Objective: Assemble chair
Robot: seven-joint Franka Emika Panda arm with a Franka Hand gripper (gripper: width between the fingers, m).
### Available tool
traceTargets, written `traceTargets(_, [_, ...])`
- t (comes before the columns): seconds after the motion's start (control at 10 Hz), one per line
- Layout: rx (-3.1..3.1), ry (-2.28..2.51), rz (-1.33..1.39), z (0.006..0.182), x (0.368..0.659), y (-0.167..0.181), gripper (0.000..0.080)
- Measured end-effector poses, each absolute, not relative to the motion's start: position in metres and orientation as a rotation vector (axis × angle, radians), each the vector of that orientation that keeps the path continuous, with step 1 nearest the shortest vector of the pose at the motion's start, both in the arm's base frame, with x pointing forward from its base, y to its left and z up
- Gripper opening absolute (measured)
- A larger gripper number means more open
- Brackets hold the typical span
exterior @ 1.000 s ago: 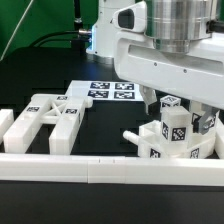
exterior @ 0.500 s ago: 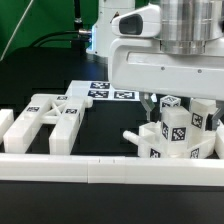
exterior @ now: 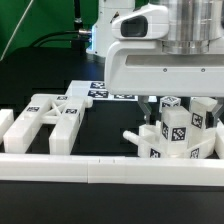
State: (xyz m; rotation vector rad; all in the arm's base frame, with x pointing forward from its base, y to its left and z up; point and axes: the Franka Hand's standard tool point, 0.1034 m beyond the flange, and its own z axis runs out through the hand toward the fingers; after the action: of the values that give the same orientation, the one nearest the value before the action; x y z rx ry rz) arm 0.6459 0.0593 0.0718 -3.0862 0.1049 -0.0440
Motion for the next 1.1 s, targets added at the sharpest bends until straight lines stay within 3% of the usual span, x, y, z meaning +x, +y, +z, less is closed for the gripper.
traceTargets(0.4, [-3.099, -0.339, -0.047, 0.0725, 0.6455, 0.0484, 0.0606])
traceTargets(0.5, [-3.103, -0.3, -0.045, 0.0719, 0.6453, 0.0491, 0.0432])
traceTargets(0.6, [-3.104, -0.289, -0.045, 0.0719, 0.6453, 0.0485, 0.0432])
traceTargets(0.7, [-3.107, -0.255, -0.044, 0.0717, 0.6452, 0.0482, 0.0285])
traceTargets(1.1, [-3.113, 0.06, -0.039, 0.0713, 0.6451, 0.048, 0.0285])
